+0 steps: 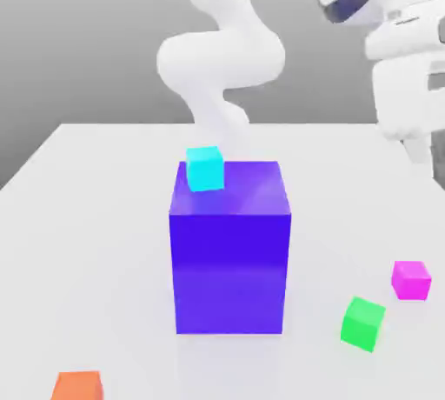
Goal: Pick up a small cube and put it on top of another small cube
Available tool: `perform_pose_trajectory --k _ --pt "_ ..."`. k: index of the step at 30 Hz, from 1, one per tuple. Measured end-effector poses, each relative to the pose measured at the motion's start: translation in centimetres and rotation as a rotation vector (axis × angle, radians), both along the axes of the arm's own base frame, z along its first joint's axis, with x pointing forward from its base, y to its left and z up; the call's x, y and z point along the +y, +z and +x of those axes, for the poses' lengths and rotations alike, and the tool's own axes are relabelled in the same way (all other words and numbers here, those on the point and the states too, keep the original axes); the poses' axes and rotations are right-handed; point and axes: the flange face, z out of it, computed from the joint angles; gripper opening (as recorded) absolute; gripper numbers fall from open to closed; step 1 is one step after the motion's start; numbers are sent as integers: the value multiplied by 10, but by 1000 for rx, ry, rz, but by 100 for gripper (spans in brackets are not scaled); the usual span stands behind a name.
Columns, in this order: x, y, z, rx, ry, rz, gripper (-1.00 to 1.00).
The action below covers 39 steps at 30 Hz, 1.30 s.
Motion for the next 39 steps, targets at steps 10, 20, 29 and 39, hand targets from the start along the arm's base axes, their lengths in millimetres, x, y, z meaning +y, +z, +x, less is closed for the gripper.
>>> perform_pose_trajectory --k 10,20,29,39 --pt "70 -182 -114 181 500 -189 0" --pt "70 -234 -117 187 511 -194 -100" --pt "51 -164 -95 190 449 -193 -100" --pt "-42 -182 -17 215 180 -159 100"
